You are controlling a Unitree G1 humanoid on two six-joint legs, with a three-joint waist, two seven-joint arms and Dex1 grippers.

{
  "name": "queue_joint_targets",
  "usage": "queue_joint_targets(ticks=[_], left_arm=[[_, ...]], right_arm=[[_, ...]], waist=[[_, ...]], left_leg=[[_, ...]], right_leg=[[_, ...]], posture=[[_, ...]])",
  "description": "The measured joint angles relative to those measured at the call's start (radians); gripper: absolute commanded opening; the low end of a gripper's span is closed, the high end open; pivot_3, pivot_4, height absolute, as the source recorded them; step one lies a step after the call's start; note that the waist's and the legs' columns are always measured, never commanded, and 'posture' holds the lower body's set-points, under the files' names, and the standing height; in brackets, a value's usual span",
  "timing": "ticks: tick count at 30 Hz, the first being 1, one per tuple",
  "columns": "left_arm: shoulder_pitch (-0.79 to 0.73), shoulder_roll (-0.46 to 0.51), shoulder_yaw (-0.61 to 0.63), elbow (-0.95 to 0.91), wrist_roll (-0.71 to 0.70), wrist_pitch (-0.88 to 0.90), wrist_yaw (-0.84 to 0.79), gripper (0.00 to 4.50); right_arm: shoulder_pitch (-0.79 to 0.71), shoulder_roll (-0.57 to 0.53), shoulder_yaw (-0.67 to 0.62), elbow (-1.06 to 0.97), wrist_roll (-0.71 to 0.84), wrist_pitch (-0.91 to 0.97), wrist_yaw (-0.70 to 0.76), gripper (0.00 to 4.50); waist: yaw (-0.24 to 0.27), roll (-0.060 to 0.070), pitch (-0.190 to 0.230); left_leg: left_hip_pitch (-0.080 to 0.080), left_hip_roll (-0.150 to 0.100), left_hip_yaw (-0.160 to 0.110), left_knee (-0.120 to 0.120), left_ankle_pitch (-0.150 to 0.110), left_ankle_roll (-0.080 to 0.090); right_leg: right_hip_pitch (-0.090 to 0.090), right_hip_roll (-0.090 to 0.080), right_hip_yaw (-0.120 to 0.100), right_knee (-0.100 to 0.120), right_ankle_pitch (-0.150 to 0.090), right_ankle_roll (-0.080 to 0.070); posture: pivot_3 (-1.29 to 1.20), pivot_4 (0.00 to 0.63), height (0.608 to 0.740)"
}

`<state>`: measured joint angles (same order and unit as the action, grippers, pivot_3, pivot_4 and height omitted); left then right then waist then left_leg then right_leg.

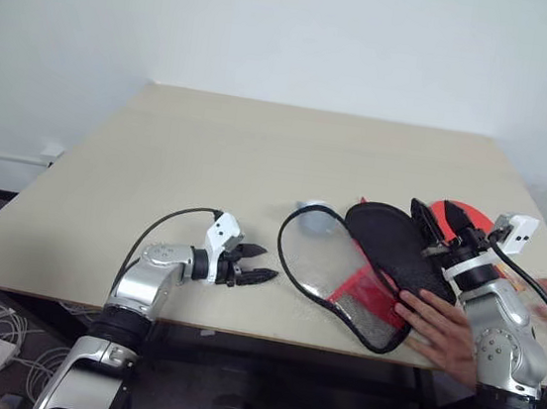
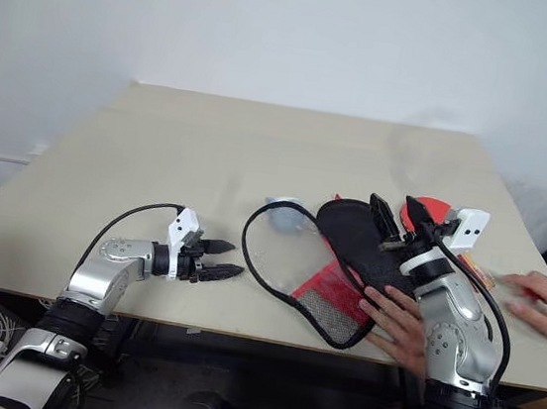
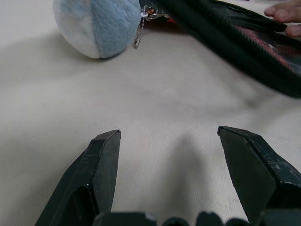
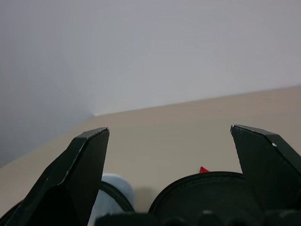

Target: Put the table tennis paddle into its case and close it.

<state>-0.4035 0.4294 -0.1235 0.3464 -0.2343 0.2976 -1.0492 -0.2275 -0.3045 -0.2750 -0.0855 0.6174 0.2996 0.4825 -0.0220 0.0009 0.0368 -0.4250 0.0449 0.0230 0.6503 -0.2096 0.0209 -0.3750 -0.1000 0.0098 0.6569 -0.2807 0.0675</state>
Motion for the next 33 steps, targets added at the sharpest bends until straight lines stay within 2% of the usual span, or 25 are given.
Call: queue_joint_targets(ticks=[12, 20, 25, 28, 33], left_arm=[[0.0, 0.006, -0.009, -0.01, -0.003, 0.002, -0.005, 3.51], [0.008, 0.05, -0.038, -0.048, -0.005, 0.044, -0.089, 3.51], [0.008, 0.053, -0.06, -0.058, -0.005, 0.068, -0.122, 3.51], [0.008, 0.046, -0.074, -0.059, 0.006, 0.064, -0.12, 3.51], [0.008, 0.028, -0.094, -0.059, 0.008, 0.066, -0.123, 3.51]], right_arm=[[-0.007, -0.011, -0.008, 0.001, 0.006, 0.015, -0.005, 4.46], [-0.001, -0.187, -0.109, 0.034, 0.027, 0.16, -0.038, 4.46], [0.003, -0.333, -0.136, 0.166, -0.01, 0.262, -0.032, 4.46], [-0.057, -0.417, -0.104, 0.356, -0.066, 0.317, 0.006, 4.46], [-0.182, -0.476, -0.036, 0.663, -0.181, 0.231, 0.096, 4.46]], waist=[[0.0, 0.0, 0.0], [0.002, 0.0, 0.0], [-0.002, 0.0, 0.0], [-0.003, 0.0, 0.0], [-0.003, 0.0, 0.0]], left_leg=[[0.0, 0.0, 0.0, 0.0, 0.0, 0.0], [0.0, 0.0, 0.001, 0.0, 0.0, 0.0], [0.0, 0.0, 0.001, 0.0, 0.0, 0.0], [0.003, 0.0, 0.003, 0.0, 0.0, 0.0], [0.003, 0.0, 0.004, -0.001, 0.0, 0.0]], right_leg=[[0.0, 0.0, 0.0, 0.0, 0.0, 0.0], [0.0, 0.0, 0.0, -0.001, 0.0, 0.0], [0.0, 0.0, 0.001, 0.0, 0.0, 0.0], [0.001, 0.0, 0.003, 0.0, 0.0, 0.0], [0.001, 0.0, 0.004, -0.001, 0.0, 0.0]], posture=[[0.0, 0.0, 0.74], [0.0, 0.0, 0.74], [0.0, 0.0, 0.74], [0.0, 0.0, 0.74], [0.0, 0.0, 0.74]])
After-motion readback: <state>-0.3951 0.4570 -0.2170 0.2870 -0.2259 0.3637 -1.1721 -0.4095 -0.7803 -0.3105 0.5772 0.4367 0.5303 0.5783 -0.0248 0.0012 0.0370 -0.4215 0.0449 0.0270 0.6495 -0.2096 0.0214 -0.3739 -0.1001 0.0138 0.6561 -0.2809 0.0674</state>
